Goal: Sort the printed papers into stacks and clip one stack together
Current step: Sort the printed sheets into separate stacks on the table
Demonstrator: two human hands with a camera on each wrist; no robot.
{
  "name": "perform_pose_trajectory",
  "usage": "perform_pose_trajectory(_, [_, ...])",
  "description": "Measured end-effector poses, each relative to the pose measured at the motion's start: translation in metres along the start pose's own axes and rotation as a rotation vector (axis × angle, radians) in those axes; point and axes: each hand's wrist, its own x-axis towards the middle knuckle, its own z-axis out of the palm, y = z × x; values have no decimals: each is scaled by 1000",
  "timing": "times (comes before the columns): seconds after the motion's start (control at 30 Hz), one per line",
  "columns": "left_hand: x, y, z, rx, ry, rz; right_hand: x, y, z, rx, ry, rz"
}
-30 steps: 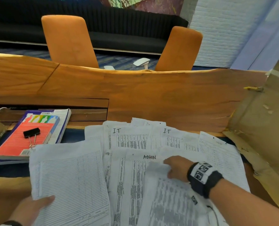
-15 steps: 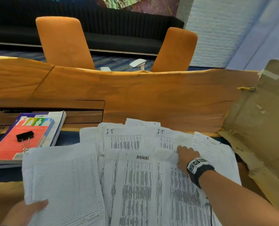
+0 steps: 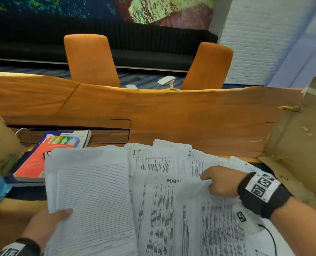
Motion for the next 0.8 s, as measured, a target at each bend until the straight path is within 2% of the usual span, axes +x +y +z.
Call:
perform_pose_trajectory(0.13, [-35, 61, 23, 0, -51, 255, -30, -45, -58, 174, 104, -169])
perform_pose_trajectory(0.2, [-45, 86, 37, 37, -137, 341, -30, -68, -76, 241, 199, -248])
perform_pose_trajectory(0.33, [-73, 118, 65, 140, -284, 484, -7, -111, -87, 143, 465, -336])
perform_pose_trajectory(0.43, [-94, 129, 85, 233, -365, 579, 9, -126, -89, 1, 527, -386])
perform_pose_trajectory(0.5, [-97, 123, 90, 237, -370, 594, 11, -126, -91, -57, 558, -369])
perform_pose_trajectory(0.7, [-104, 124, 86, 99, -502, 495, 10, -122, -93, -11, 518, -354])
perform_pose_trajectory(0.8, [-108, 129, 98, 163, -430, 541, 12, -127, -101, 6, 532, -338])
